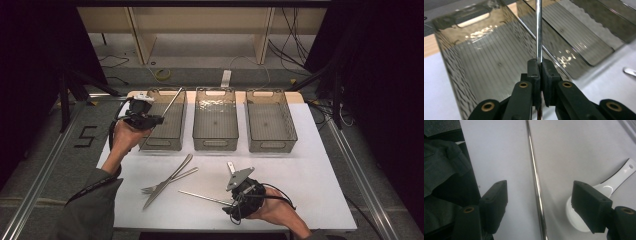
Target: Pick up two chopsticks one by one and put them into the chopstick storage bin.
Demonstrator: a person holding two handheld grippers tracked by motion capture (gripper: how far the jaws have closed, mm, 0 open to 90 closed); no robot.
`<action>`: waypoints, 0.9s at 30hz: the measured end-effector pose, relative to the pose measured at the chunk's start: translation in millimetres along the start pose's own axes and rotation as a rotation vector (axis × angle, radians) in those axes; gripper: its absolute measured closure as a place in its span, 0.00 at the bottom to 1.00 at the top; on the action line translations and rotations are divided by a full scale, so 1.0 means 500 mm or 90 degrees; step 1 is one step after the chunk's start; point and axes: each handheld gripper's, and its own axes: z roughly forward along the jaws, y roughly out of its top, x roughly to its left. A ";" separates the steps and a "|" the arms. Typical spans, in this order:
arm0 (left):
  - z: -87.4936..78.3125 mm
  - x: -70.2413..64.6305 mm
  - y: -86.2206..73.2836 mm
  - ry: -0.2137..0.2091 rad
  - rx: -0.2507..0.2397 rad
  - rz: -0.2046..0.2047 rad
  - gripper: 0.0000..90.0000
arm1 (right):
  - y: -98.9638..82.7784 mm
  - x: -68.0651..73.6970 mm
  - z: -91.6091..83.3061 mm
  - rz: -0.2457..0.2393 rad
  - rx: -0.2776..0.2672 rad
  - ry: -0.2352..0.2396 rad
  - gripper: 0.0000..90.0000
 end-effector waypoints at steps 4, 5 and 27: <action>0.012 0.018 0.022 0.008 -0.011 -0.009 0.95 | 0.000 0.001 0.002 -0.014 -0.003 0.001 0.34; 0.014 0.021 0.025 0.007 -0.012 -0.010 0.95 | 0.000 0.001 0.002 -0.015 -0.003 0.003 0.34; 0.085 0.113 0.042 0.044 -0.019 -0.057 0.94 | 0.002 0.006 0.008 -0.012 -0.006 0.014 0.33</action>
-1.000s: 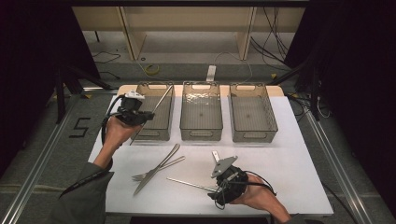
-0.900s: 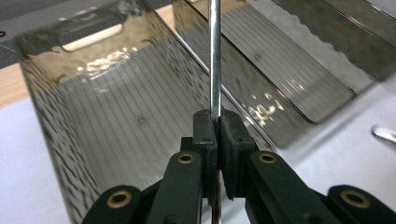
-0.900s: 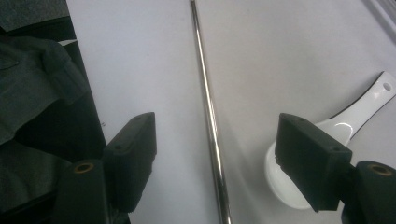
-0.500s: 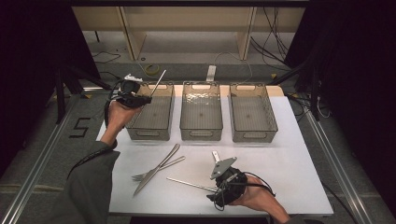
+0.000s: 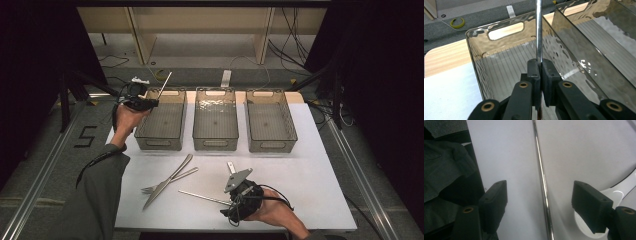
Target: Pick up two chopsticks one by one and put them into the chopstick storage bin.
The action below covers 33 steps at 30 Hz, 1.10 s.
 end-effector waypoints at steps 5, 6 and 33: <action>0.016 -0.002 -0.007 0.006 0.010 0.005 0.94 | 0.000 0.001 0.001 -0.002 -0.001 0.002 0.33; 0.021 -0.001 -0.009 0.005 0.011 0.002 0.94 | 0.001 0.001 0.001 -0.002 -0.001 0.002 0.33; -0.112 -0.167 -0.112 -0.151 -0.011 0.044 0.22 | 0.009 -0.027 -0.002 0.008 0.082 -0.005 0.43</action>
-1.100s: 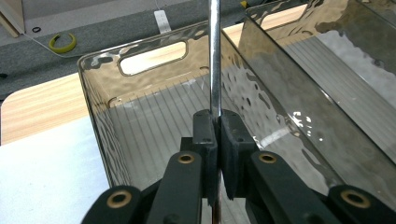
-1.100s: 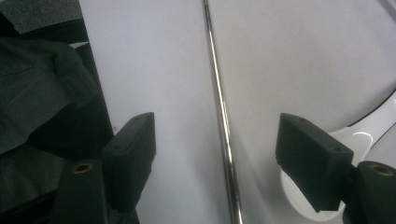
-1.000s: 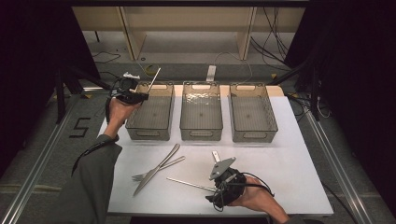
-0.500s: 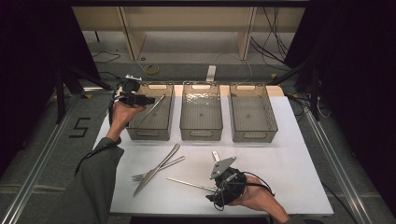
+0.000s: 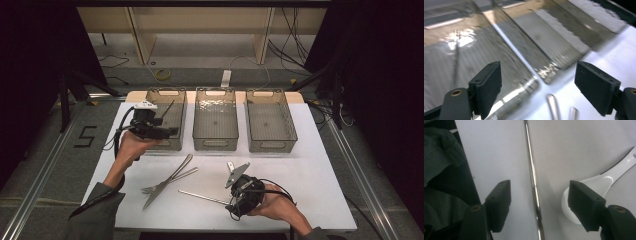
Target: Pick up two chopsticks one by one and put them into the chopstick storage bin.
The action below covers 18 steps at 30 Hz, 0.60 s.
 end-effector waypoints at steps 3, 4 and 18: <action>0.000 -0.024 -0.026 -0.026 0.002 0.010 0.21 | 0.000 -0.002 0.005 -0.001 0.019 0.003 0.48; 0.001 -0.033 -0.032 -0.022 0.008 0.021 0.20 | 0.000 -0.003 0.008 -0.005 0.019 0.000 0.50; -0.004 -0.129 -0.100 -0.080 -0.002 0.086 0.19 | 0.012 0.021 0.025 -0.047 0.046 -0.001 0.61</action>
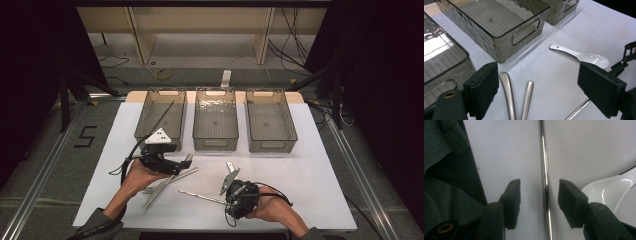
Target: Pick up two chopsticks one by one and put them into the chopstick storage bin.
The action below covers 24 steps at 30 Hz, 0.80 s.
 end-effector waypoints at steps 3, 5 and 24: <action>-0.003 -0.006 -0.015 -0.002 0.001 -0.004 0.19 | 0.003 -0.005 0.005 0.019 0.011 0.002 0.64; -0.006 -0.008 -0.023 -0.002 0.002 -0.008 0.19 | 0.006 -0.007 0.007 0.021 0.013 0.004 0.66; -0.034 -0.035 -0.047 0.004 -0.017 0.006 0.19 | 0.031 -0.015 0.034 0.009 0.070 0.000 0.86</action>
